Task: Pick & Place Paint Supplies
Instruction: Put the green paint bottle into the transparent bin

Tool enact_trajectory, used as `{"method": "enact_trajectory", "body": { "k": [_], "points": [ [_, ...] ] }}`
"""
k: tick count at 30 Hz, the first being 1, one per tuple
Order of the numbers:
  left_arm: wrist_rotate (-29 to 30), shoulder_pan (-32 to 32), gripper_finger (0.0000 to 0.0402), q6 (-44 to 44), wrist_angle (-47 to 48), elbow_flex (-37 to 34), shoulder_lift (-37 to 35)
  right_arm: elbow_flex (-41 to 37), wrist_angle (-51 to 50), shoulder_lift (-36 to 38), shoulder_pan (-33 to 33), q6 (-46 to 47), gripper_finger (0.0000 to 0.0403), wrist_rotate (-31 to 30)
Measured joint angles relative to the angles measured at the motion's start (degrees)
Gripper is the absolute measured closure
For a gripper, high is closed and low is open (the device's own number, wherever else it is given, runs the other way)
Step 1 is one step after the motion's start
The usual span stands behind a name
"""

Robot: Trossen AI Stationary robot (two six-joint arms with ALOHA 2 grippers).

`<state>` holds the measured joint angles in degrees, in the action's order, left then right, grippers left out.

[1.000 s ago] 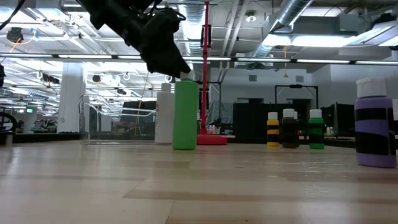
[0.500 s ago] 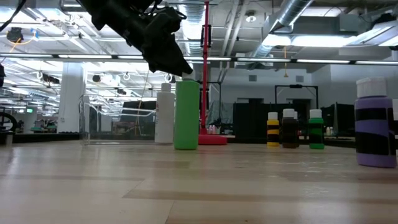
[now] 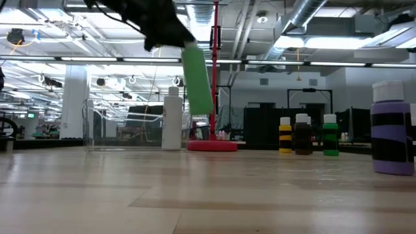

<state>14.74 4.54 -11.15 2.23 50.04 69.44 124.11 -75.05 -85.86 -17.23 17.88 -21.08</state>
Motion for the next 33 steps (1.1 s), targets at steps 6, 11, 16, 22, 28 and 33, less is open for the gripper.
{"method": "enact_trajectory", "body": {
  "k": [6, 11, 16, 22, 28, 33],
  "points": [
    [9.96, 0.04, 0.0315, 0.28, 0.07, 2.06, -7.97, -0.01, 0.12, 0.0, 0.67, -0.27, 0.0137, 0.0],
    [20.51, 1.05, 0.0315, 4.99, 0.64, 2.44, -11.97, 0.0, 0.5, 0.0, 1.79, -0.31, 0.0137, 0.0],
    [22.73, 7.34, 0.0315, 4.98, 3.43, 2.4, -11.74, 0.0, 0.71, 0.0, 2.23, -0.46, 0.0137, 0.0],
    [19.09, 15.48, 0.0315, 4.51, 4.61, 2.42, -7.84, -0.02, 0.72, -0.44, 2.45, -0.42, 0.0137, 0.0],
    [13.12, 20.57, 0.0314, 1.49, 5.94, 2.4, -3.27, -0.04, 0.69, -0.76, 2.45, -0.27, 0.0137, 0.0],
    [10.32, 20.97, 0.0313, 1.45, 5.8, 2.34, 1.12, -0.04, 0.7, -0.68, 2.45, -0.25, 0.0137, 0.0]
  ]
}}
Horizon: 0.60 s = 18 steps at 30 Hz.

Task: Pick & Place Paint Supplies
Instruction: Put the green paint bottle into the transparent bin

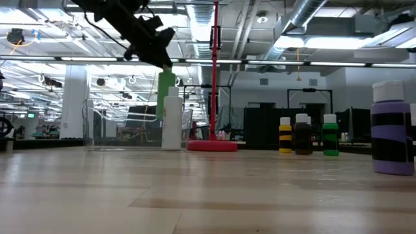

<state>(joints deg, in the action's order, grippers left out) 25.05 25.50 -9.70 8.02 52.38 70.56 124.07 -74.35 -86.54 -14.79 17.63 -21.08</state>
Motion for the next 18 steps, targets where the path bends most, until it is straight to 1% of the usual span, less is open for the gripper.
{"method": "enact_trajectory", "body": {
  "k": [6, 10, 12, 18],
  "points": [
    [-0.04, -0.45, 0.0312, -1.13, -0.65, -2.69, 2.01, 0.01, -0.27, -0.02, 0.0, -0.01, 0.0137, 0.0],
    [0.0, -0.03, 0.0311, -2.61, -4.14, -6.96, 1.35, 0.02, -0.38, -0.02, 0.0, -0.02, 0.0137, 0.0],
    [0.05, -0.03, 0.0311, -2.62, -7.51, -9.13, 0.99, 0.0, -0.46, -0.02, 0.0, -0.2, 0.0137, 0.0],
    [0.09, -0.05, 0.0311, -2.33, -14.15, -13.39, 0.95, 0.02, -0.46, -0.02, 0.0, -0.93, 0.0137, 0.0]
  ]
}}
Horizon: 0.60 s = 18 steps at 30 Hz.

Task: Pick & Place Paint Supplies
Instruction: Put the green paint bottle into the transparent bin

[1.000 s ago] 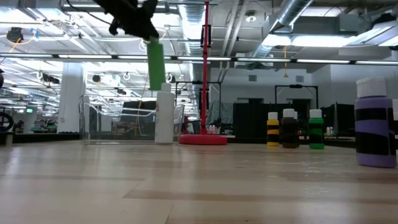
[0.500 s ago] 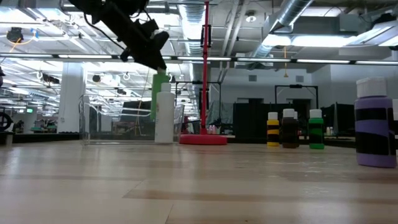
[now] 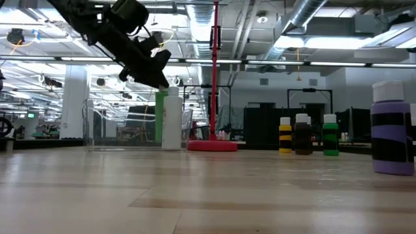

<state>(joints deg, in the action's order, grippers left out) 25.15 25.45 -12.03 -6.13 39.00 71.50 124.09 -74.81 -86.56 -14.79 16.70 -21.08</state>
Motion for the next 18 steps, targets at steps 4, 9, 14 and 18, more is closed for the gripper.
{"method": "enact_trajectory", "body": {
  "k": [4, 9, 14, 18],
  "points": [
    [0.38, 0.02, 0.0311, 0.07, -0.55, -1.19, 0.0, 0.0, 0.01, 0.0, 0.02, -0.16, 0.0137, 0.0],
    [0.04, 0.02, 0.0311, 0.17, -4.63, -3.6, 0.0, 0.0, 0.0, 0.0, 0.04, -0.16, 0.0137, 0.0],
    [-0.26, 0.02, 0.0311, 1.38, -6.07, -4.21, 0.0, 0.0, 0.0, 0.0, 0.04, -0.18, 0.0137, 0.0],
    [-0.24, 0.03, 0.0311, 3.03, -6.06, -4.2, 0.0, 0.0, 0.0, 0.0, 0.07, -0.18, 0.0137, 0.0]
  ]
}}
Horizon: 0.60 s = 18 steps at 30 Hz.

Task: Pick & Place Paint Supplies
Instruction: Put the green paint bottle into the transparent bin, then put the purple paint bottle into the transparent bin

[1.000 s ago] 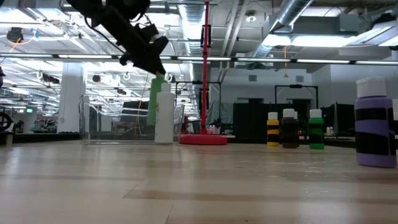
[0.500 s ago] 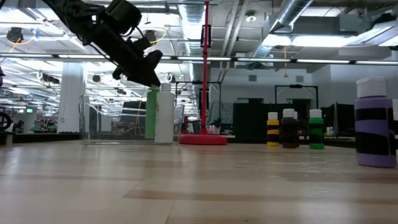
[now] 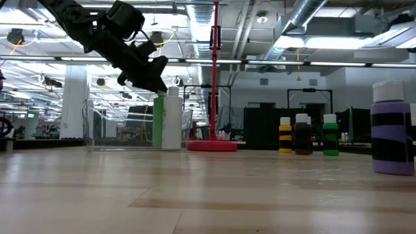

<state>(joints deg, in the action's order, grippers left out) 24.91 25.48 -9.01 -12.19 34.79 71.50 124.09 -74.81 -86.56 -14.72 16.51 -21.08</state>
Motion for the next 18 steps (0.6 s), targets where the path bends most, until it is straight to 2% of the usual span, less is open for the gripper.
{"method": "enact_trajectory", "body": {
  "k": [6, 13, 18],
  "points": [
    [-0.06, 0.18, 0.0297, -0.02, -0.35, 0.0, 0.0, 0.0, 0.0, 0.0, 0.0, 0.0, 0.0137, 0.0],
    [0.04, 0.93, 0.0227, 0.14, -0.75, 0.12, 0.0, 0.0, 0.02, 0.0, 0.0, 0.02, 0.0137, 0.0],
    [-0.41, 1.19, 0.0196, 0.16, -0.93, 0.12, 0.0, 0.0, 0.0, 0.0, 0.0, 0.02, 0.0137, 0.0]
  ]
}}
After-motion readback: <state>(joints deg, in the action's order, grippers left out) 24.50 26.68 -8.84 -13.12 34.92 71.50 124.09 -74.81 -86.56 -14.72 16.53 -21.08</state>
